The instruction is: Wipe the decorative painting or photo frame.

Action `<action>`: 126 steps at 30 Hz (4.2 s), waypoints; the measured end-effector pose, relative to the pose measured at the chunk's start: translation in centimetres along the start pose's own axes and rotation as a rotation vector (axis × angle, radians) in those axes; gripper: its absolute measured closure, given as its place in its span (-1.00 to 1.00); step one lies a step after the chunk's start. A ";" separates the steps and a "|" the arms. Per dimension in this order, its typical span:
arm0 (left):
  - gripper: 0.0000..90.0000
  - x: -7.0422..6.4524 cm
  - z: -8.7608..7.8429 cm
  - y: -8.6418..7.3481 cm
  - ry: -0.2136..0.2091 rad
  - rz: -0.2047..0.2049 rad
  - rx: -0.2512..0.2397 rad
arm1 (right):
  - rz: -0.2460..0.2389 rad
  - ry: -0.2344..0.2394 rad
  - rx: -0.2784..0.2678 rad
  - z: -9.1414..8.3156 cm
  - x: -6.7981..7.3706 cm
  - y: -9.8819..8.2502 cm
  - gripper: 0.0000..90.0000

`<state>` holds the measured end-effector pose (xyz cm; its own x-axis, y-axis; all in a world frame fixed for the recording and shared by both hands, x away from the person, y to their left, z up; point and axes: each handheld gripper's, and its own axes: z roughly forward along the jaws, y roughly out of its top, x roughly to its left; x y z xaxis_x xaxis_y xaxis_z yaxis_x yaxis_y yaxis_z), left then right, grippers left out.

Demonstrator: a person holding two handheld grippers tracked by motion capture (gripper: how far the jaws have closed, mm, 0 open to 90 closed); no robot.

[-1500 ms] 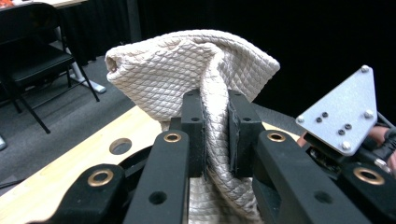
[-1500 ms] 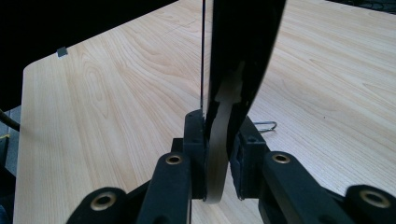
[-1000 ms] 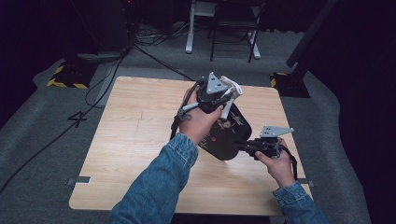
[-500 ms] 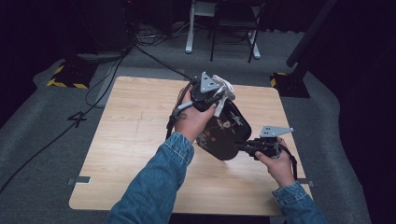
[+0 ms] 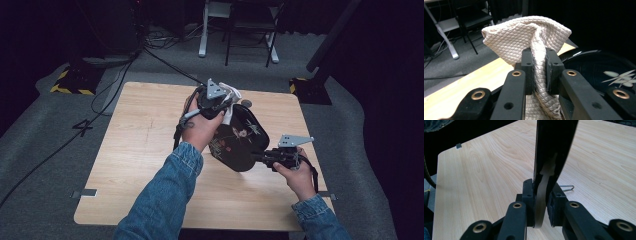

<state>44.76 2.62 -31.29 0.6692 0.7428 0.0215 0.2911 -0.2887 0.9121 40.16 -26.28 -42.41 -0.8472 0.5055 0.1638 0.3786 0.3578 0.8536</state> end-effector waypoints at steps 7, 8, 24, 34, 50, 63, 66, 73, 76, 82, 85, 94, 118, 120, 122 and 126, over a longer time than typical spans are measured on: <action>0.78 0.3 0.1 -1.0 0.005 -0.024 0.004 | 0.004 -0.003 0.002 0.0 0.0 0.0 0.75; 0.78 0.4 0.1 -1.3 0.004 -0.030 0.005 | 0.004 -0.003 0.002 0.0 0.0 0.0 0.75; 0.78 1.4 0.7 -4.3 0.012 -0.095 0.032 | 0.010 -0.003 -0.001 0.1 0.1 -0.1 0.75; 0.78 1.9 0.8 -6.0 0.037 -0.108 0.035 | 0.013 -0.002 -0.005 0.1 0.1 0.0 0.75; 0.78 2.7 0.6 -8.6 0.038 -0.154 0.073 | 0.018 0.000 -0.012 0.2 0.1 0.0 0.75; 0.77 3.0 1.0 -10.5 0.033 -0.171 0.150 | 0.022 0.001 -0.017 0.2 0.0 0.0 0.75; 0.77 3.0 1.2 -10.7 0.034 -0.168 0.165 | 0.022 0.001 -0.017 0.2 0.0 0.0 0.75; 0.77 3.3 1.8 -11.3 0.024 -0.179 0.196 | 0.013 -0.002 -0.017 0.2 -0.1 -0.1 0.74; 0.77 3.3 2.0 -11.5 0.024 -0.188 0.209 | 0.014 0.003 -0.016 0.2 -0.2 -0.1 0.74; 0.77 3.5 2.5 -12.1 0.014 -0.192 0.249 | 0.016 0.009 -0.022 0.2 -0.3 -0.1 0.74; 0.77 3.5 2.7 -12.5 0.011 -0.186 0.279 | 0.018 0.012 -0.024 0.1 -0.4 -0.2 0.74; 0.77 3.1 3.8 -13.5 -0.002 -0.171 0.374 | 0.030 0.019 -0.030 0.1 -0.6 -0.3 0.74; 0.76 0.4 5.3 -16.2 -0.030 -0.134 0.464 | 0.032 0.003 -0.027 0.1 -0.5 -0.3 0.75; 0.76 0.5 5.2 -16.2 -0.037 -0.153 0.455 | 0.031 0.002 -0.025 0.0 -0.5 -0.3 0.75; 0.75 0.7 4.8 -16.1 -0.040 -0.154 0.452 | 0.028 0.001 -0.023 0.0 -0.6 -0.4 0.75; 0.76 0.5 3.1 -16.0 -0.060 -0.148 0.440 | 0.025 -0.004 -0.021 0.0 -0.5 -0.3 0.75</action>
<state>42.57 5.79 -47.08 0.6333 0.7627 -0.1309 0.6397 -0.4208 0.6433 40.50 -26.66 -42.80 -0.8361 0.5171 0.1831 0.3913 0.3283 0.8597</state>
